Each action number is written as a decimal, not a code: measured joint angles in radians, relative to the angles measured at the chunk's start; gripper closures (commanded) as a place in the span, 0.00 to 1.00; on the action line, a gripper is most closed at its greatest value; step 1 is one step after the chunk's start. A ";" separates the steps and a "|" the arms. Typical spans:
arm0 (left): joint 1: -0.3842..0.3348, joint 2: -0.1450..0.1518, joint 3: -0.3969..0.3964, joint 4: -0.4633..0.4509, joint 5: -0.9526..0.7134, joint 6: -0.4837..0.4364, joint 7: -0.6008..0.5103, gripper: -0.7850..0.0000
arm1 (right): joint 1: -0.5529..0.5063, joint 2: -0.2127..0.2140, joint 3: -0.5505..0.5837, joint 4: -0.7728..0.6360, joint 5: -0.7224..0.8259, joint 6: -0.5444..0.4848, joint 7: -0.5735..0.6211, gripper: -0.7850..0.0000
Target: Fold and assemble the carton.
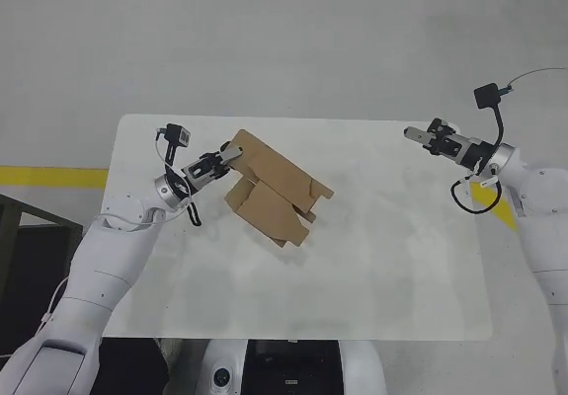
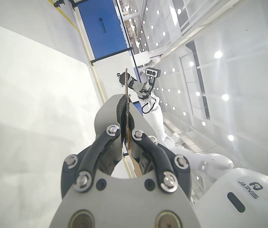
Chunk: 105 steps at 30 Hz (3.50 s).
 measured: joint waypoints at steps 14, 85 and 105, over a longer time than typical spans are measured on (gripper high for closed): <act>0.005 0.000 -0.002 -0.002 0.002 -0.002 0.002 1.00 | 0.000 0.000 0.000 0.000 0.000 0.000 0.000 0.00; -0.156 -0.064 0.226 0.045 0.005 0.093 -0.325 1.00 | 0.117 -0.112 -0.443 0.132 0.586 0.104 0.569 0.00; -0.187 -0.086 0.248 0.079 -0.040 0.096 -0.339 1.00 | 0.151 -0.161 -0.529 0.190 0.656 0.102 0.605 0.59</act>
